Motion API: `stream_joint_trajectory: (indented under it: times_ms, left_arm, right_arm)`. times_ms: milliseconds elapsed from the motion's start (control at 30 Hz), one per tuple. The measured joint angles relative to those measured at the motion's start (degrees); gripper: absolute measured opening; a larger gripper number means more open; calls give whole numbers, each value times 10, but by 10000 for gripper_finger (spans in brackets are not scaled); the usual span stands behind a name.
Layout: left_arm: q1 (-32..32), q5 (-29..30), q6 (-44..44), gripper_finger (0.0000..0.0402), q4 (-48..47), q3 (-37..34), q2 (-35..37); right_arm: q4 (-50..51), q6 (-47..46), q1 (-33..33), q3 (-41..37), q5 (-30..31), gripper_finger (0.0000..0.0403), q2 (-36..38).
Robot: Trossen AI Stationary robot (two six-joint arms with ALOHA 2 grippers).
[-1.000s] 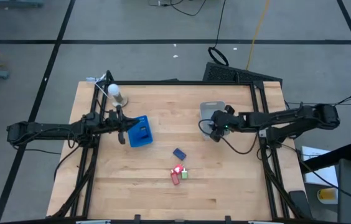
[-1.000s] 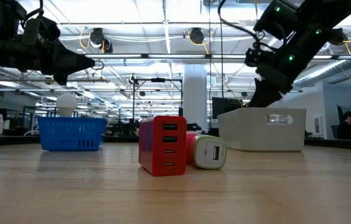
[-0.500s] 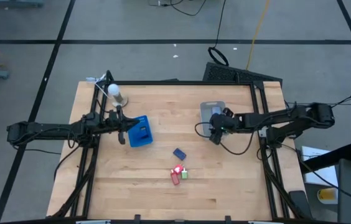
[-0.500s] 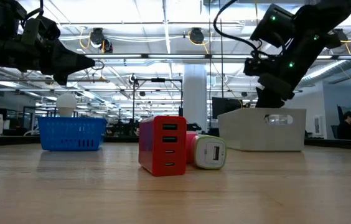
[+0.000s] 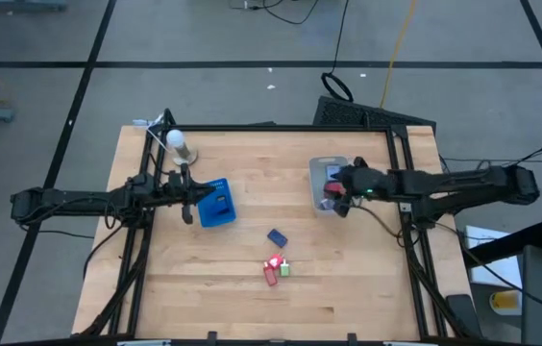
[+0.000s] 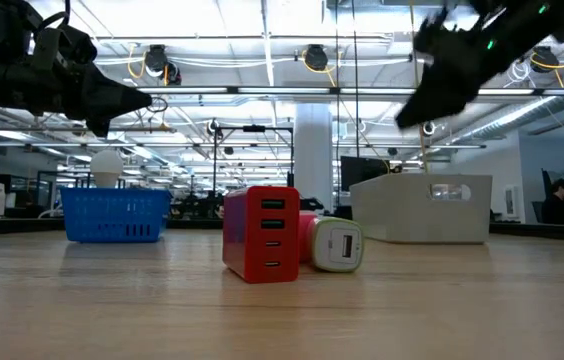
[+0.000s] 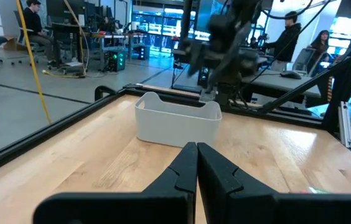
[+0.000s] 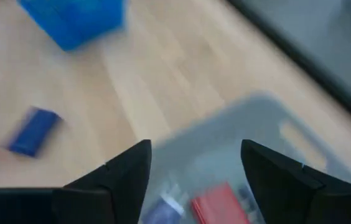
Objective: Pick & Place Office items
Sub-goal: Put the blue digital timer into the blue bin
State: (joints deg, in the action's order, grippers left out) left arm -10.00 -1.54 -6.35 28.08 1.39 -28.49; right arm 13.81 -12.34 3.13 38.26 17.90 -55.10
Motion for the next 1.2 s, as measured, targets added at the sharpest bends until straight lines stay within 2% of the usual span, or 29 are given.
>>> stream_joint_trajectory:
  times_ms: [233,433,567,800,1200]
  left_arm:
    - [0,0,2,10,0,0,0]
    - [0,0,2,10,0,0,0]
    - [0,0,1,10,0,0,0]
    - [0,0,0,10,0,0,0]
    - [0,1,36,10,-17,0,0]
  right_arm:
    - [-161,90,-70,-51,-13,162,139]
    - [-326,83,-84,-190,-47,71,235]
    - [-415,61,-84,-285,-46,12,294]
    - [-448,25,-66,-371,-43,13,369]
    - [-421,101,-65,-373,-47,1,371]
